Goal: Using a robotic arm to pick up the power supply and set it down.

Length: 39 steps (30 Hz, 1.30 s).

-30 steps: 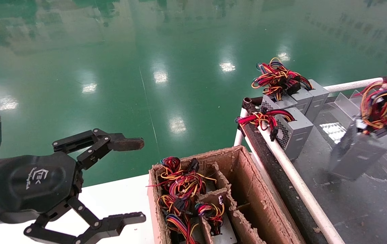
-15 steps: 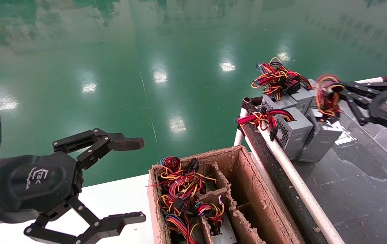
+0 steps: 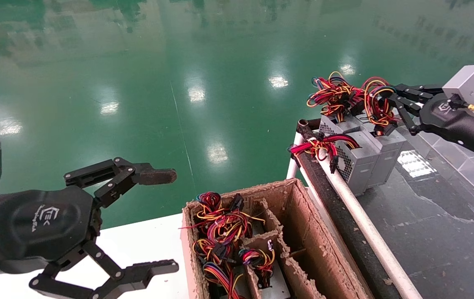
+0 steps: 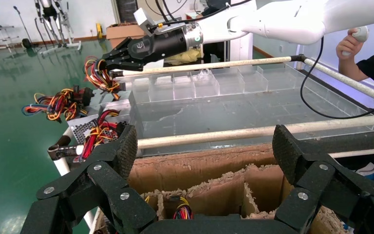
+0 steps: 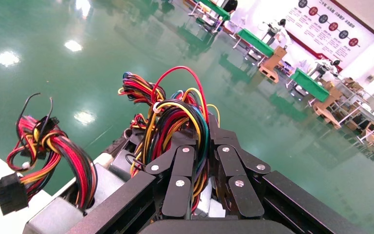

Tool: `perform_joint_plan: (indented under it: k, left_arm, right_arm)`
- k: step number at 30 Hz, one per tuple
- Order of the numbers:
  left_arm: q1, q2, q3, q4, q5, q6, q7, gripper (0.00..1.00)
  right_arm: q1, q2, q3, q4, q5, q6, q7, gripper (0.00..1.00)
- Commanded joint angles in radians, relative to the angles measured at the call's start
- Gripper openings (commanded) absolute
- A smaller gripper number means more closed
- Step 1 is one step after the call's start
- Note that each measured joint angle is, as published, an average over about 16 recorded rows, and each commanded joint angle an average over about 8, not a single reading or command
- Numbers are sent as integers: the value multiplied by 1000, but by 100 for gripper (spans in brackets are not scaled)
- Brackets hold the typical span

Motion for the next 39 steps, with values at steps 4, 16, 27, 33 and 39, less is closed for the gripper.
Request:
perform_joint_plan:
  k: [4,16,27,33,39]
  left_arm:
    - [0,0,0,0,0,0,0,100]
    - [0,0,1,0,-1,0,0,100]
    - [0,-1,1,0,-1,-1,1,100]
    - [0,-1,1,0,-1,-1,1,100]
    - [0,-1,2,0,-1,-1,1,100]
  right_arm:
    - [28,-18,-3,-49,-3,-16,-30,50]
    - [54,-16,-2,-118,0,-54,-70,100]
    - [78,-10,-15,-159,-23,-59,-80,100]
    - [98,-7,-34,-181,-51,-54,-70,100]
    - [112,4,-44,-194,-66,-64,-56,100]
